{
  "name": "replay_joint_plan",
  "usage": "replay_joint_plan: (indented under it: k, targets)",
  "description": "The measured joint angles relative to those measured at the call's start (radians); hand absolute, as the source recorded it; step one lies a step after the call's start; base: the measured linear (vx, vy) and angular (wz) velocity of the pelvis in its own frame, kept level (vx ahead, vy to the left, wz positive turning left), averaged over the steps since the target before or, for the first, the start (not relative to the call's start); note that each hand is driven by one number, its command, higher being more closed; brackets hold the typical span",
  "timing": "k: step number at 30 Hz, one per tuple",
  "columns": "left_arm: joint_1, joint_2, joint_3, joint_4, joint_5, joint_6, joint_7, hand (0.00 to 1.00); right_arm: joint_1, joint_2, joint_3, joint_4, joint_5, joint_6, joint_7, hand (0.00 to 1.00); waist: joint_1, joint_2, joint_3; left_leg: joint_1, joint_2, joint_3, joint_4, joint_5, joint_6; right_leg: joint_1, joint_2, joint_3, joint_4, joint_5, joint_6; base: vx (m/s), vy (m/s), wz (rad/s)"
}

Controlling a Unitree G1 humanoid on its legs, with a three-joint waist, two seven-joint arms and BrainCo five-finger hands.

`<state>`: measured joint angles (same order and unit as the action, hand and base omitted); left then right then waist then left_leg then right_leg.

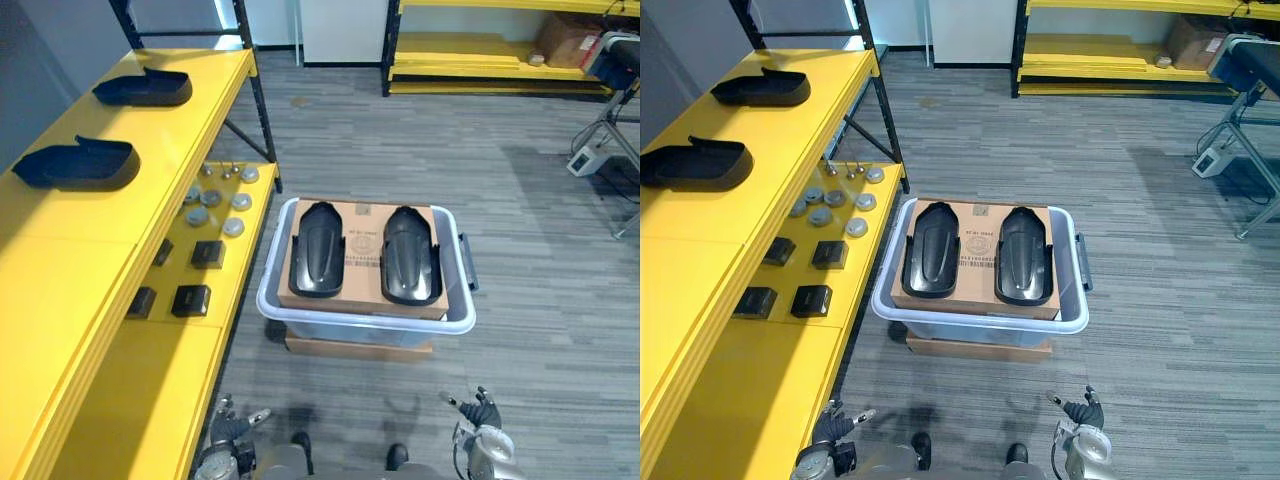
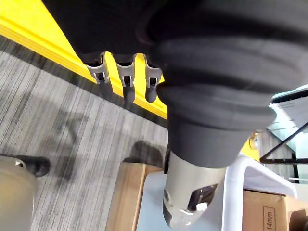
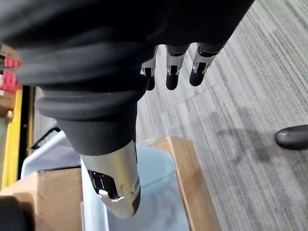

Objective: Walk over and take plastic housings, then place them on the shelf

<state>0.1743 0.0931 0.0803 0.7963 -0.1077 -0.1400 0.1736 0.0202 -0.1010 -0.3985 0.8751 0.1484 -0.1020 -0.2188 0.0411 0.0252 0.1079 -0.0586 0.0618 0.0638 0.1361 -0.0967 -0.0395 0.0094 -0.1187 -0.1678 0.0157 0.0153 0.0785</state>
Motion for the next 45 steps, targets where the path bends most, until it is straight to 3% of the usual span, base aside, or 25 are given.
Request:
replay_joint_plan:
  k: [4,8,11,18,22,28,35,36,45]
  targets:
    - [0.012,0.002,0.000,-0.002,0.003,0.000,-0.001,0.00,-0.009,-0.075,-0.101,-0.123,0.033,0.002,-0.042,0.00,-0.006,-0.006,-0.005,0.014,-0.001,0.026,-0.039,0.006,0.001,-0.023,0.001,0.033,0.000,0.000,0.001,0.02,-0.011,-0.22]
    - [0.022,0.009,-0.005,-0.006,0.003,-0.001,-0.019,0.00,-0.036,-0.128,-0.116,-0.300,0.037,0.000,-0.092,0.00,-0.027,-0.016,-0.011,0.017,-0.004,0.031,-0.072,0.018,0.003,-0.041,0.002,0.042,-0.001,0.000,0.001,0.03,0.000,-0.10]
    - [0.034,0.011,-0.039,-0.006,0.003,-0.002,-0.022,0.00,-0.083,-0.149,-0.108,-0.423,0.009,-0.006,-0.122,0.00,-0.026,-0.019,-0.014,0.019,-0.007,0.035,-0.088,0.021,0.005,-0.054,0.003,0.058,-0.001,0.001,0.001,0.04,0.004,-0.14]
    - [0.044,0.004,-0.081,-0.010,0.002,-0.004,-0.039,0.00,-0.239,-0.151,0.062,-0.493,-0.128,-0.002,-0.169,0.00,-0.018,-0.020,-0.013,-0.025,-0.013,0.018,-0.104,0.041,0.014,-0.097,-0.001,0.044,-0.001,0.005,-0.002,0.00,-0.005,0.05]
    - [0.042,-0.005,-0.090,-0.010,-0.003,-0.021,-0.038,0.00,-0.362,-0.152,0.113,-0.390,-0.159,0.004,-0.177,0.00,0.007,-0.019,-0.002,-0.046,-0.015,-0.007,-0.139,0.077,0.012,-0.120,-0.001,0.024,-0.002,0.013,-0.010,-0.03,-0.019,0.19]
    - [0.008,-0.013,-0.118,-0.041,-0.039,-0.045,-0.017,0.00,-0.654,-0.187,0.190,-0.055,-0.153,0.040,-0.171,0.00,0.036,-0.004,0.107,-0.106,-0.019,-0.069,-0.194,0.154,0.010,-0.173,-0.003,-0.028,-0.006,0.040,-0.012,-0.11,-0.006,0.27]
    - [-0.041,-0.010,-0.143,-0.041,-0.059,-0.054,0.004,0.00,-0.818,-0.226,0.203,0.180,-0.119,0.067,-0.173,0.00,0.064,0.008,0.182,-0.163,-0.026,-0.115,-0.230,0.209,0.010,-0.222,-0.008,-0.063,-0.009,0.061,-0.015,-0.08,0.015,0.18]
    - [-0.045,-0.009,-0.148,-0.043,-0.060,-0.057,0.007,0.00,-0.833,-0.236,0.203,0.191,-0.118,0.069,-0.177,1.00,0.064,0.011,0.192,-0.175,-0.028,-0.123,-0.230,0.216,0.010,-0.229,-0.009,-0.071,-0.009,0.064,-0.015,-0.03,0.015,0.24]
    - [-0.087,-0.005,-0.164,-0.035,-0.077,-0.062,0.030,0.00,-0.923,-0.317,0.200,0.287,-0.066,0.077,-0.196,1.00,0.058,0.022,0.252,-0.211,-0.027,-0.155,-0.231,0.236,0.002,-0.252,-0.007,-0.097,-0.004,0.064,-0.016,-0.01,-0.001,0.09]
